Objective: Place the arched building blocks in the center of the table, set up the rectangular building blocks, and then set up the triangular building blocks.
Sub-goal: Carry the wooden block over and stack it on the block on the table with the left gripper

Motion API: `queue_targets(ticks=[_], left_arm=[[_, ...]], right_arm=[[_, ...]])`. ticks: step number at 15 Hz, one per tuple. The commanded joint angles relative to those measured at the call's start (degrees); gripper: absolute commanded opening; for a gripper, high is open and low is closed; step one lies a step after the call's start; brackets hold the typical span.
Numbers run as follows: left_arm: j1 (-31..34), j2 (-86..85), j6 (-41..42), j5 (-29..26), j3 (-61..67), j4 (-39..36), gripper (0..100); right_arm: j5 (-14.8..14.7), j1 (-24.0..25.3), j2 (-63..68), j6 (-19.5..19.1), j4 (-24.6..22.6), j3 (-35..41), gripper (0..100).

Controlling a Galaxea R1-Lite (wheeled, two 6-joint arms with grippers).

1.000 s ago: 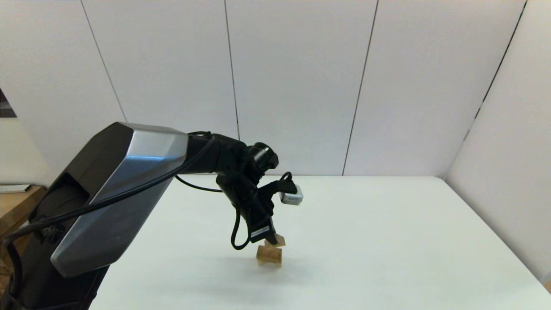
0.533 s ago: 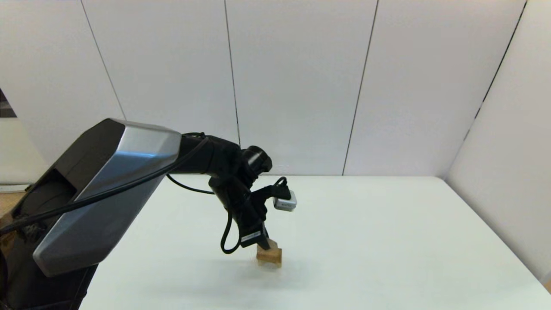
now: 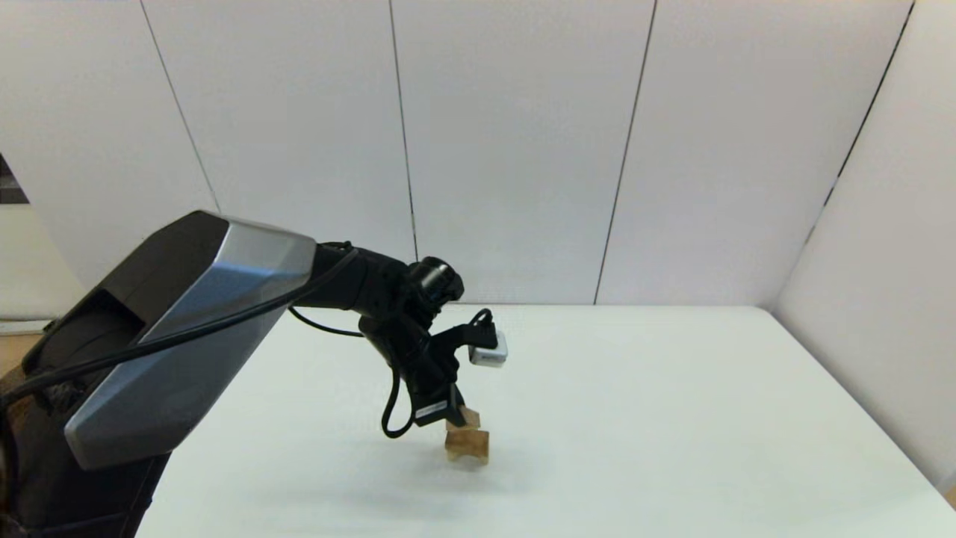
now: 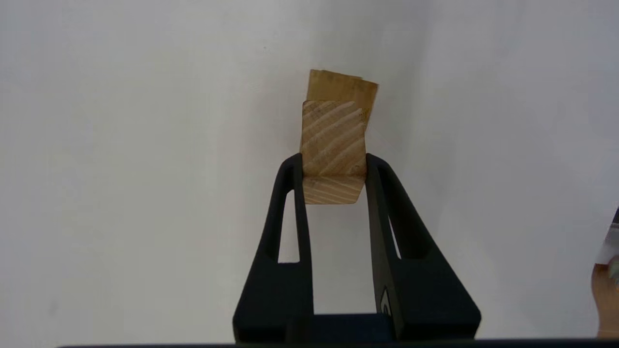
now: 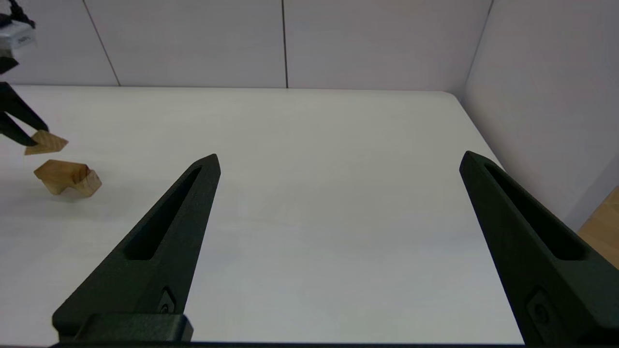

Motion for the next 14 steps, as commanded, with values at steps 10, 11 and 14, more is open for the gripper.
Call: queue_targets(ticks=[10,11,14], left_arm=[[-0.6,3.4,0.1,0.3,-0.8,-0.6,0],[-0.8,3.5,0.1,0.3,-0.8,-1.5,0],[-1.6,4.0,-0.6,0.5,-0.9,-2.4,0]], right_arm=[[0.0,0.1,0.0,0.0,0.0,0.0,100],[0.0,0.0,0.0,0.0,0.0,0.0,100],[0.0,0.0,0.0,0.0,0.0,0.0,100]])
